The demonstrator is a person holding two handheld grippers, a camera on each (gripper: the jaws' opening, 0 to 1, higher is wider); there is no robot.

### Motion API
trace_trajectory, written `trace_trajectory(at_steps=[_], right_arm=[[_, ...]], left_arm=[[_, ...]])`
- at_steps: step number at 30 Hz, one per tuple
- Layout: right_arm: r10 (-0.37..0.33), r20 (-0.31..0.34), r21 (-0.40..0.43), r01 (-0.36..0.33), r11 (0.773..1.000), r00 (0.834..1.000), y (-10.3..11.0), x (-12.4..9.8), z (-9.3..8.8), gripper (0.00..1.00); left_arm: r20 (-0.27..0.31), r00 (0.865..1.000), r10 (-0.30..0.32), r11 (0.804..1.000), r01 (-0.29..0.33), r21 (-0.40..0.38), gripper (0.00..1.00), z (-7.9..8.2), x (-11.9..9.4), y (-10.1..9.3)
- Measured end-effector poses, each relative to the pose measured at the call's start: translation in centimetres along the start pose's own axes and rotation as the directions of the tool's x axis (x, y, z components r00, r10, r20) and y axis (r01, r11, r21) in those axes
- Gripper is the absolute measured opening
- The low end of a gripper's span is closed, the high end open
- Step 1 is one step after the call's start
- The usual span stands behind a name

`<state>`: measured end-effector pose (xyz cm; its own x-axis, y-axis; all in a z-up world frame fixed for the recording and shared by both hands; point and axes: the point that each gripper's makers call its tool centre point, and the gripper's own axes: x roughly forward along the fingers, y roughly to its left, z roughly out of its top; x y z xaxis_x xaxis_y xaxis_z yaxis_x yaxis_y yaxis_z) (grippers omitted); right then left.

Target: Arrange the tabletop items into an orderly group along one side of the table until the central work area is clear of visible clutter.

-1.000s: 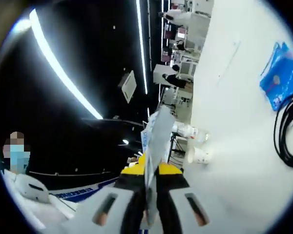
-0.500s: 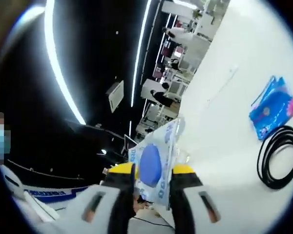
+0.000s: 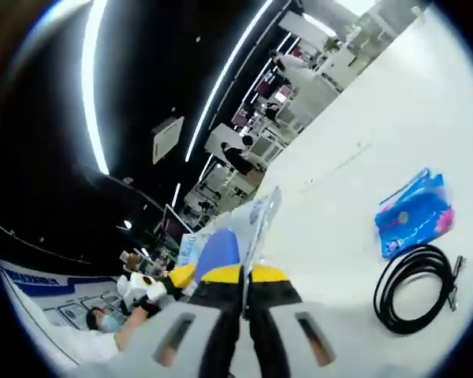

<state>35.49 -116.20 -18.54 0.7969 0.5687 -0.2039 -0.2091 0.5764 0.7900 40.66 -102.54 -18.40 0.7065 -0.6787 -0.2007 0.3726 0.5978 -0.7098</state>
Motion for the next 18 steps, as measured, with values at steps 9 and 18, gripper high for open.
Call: trace_trajectory(at_steps=[9,18], right_arm=[[-0.167,-0.104,-0.149,0.151,0.977,0.98,-4.6,2.8,0.5,0.0],[-0.312,-0.141,-0.332,0.252,0.909,0.94,-8.0,6.0,-0.1,0.0]], left_arm=[[-0.075,0.987,0.139,0.978,-0.125,0.168,0.0,-0.6,2.2,2.5],[-0.117,0.953,0.28,0.946,-0.254,0.2,0.0,-0.9,5.2,5.6]])
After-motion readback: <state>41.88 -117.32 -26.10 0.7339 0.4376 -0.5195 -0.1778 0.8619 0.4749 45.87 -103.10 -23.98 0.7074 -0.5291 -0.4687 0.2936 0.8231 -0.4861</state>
